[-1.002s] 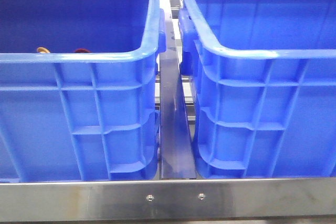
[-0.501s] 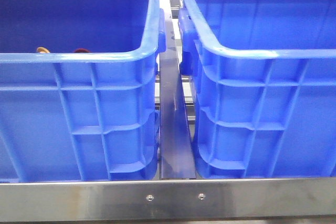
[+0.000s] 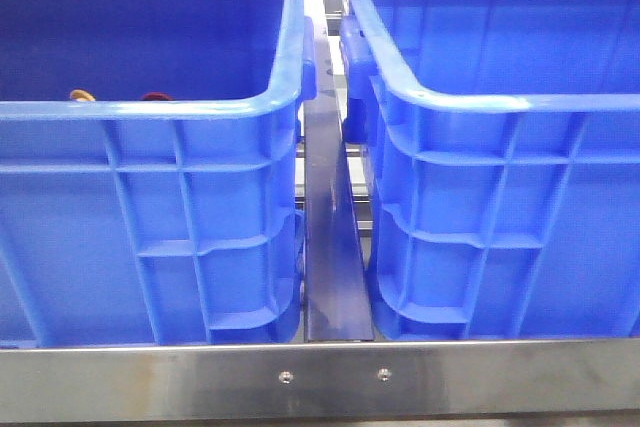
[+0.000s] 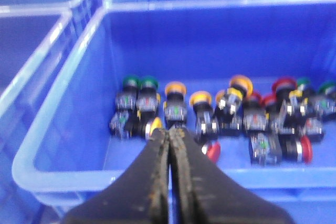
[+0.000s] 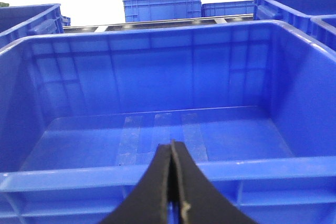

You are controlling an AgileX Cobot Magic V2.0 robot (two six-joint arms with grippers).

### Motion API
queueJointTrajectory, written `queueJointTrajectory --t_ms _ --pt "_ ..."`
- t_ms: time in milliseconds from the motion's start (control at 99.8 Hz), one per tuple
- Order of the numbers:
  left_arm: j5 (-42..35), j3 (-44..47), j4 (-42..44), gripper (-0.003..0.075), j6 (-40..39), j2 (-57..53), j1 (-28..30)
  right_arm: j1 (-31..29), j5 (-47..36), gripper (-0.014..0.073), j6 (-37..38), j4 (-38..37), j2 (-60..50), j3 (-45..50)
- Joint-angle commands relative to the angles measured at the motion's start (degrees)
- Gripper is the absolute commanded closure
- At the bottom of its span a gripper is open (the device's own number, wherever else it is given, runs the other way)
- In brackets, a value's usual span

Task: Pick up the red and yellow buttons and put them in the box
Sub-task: 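Lower the left gripper over the yellow-capped push button in the crate, then close the left gripper on the yellow push button and lift it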

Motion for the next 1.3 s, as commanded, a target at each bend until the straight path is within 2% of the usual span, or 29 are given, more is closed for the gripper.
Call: queueJointTrajectory --t_ms 0,160,180,241,331,381,451,571,621,671,882,1022,1193,1293 --pt "-1.92 -4.22 -0.6 0.0741 -0.65 4.79 -0.45 -0.31 -4.7 0.0695 -0.29 0.08 -1.26 0.3" --pt "-1.04 -8.7 -1.34 0.0741 -0.65 13.51 -0.45 -0.31 -4.7 0.0695 -0.29 0.08 -1.26 0.3" --pt "-0.81 -11.22 -1.78 0.074 -0.65 19.42 -0.45 -0.31 -4.7 0.0695 -0.29 0.08 -1.26 0.3" --pt "-0.81 -12.74 -1.78 0.074 -0.65 22.34 -0.45 -0.31 -4.7 0.0695 -0.29 0.08 -1.26 0.3" --pt "-0.79 -14.95 -1.78 0.0715 -0.42 27.63 -0.45 -0.31 -4.7 0.0695 -0.29 0.08 -1.26 0.3" --pt "-0.79 -16.51 -1.78 0.0665 -0.29 30.43 -0.45 -0.31 -4.7 0.0695 -0.29 0.08 -1.26 0.3" --pt "-0.79 -18.53 -1.78 0.0549 -0.29 34.32 -0.45 -0.31 -4.7 0.0695 -0.29 0.08 -1.26 0.3" --pt "-0.23 -22.18 -2.38 0.0283 -0.29 40.61 -0.45 -0.31 -4.7 0.0695 -0.29 0.08 -1.26 0.3" --pt "0.72 -24.01 -3.03 0.0209 -0.29 43.0 -0.45 -0.31 -4.7 0.0695 -0.29 0.08 -1.26 0.3" --pt "1.26 -25.9 -4.4 0.0172 0.67 45.47 -0.45 -0.31 -4.7 0.0695 -0.29 0.08 -1.26 0.3" --pt "4.01 -34.14 -18.27 0.0174 14.67 55.49 -0.45 -0.31 -4.7 0.0695 -0.29 0.08 -1.26 0.3" --pt "7.26 -39.58 -19.15 0.0174 16.82 61.93 -0.45 -0.31 -4.7 0.0695 -0.29 0.08 -1.26 0.3" --pt "15.72 -47.12 -20.32 0.0174 17.93 70.07 -0.69 -0.31 -4.7 0.0695 -0.29 0.08 -1.26 0.3" --pt "18.07 -51.08 -19.89 0.0175 19.28 74.69 -1.2 -0.31 -4.7 0.0695 -0.29 0.08 -1.26 0.3"
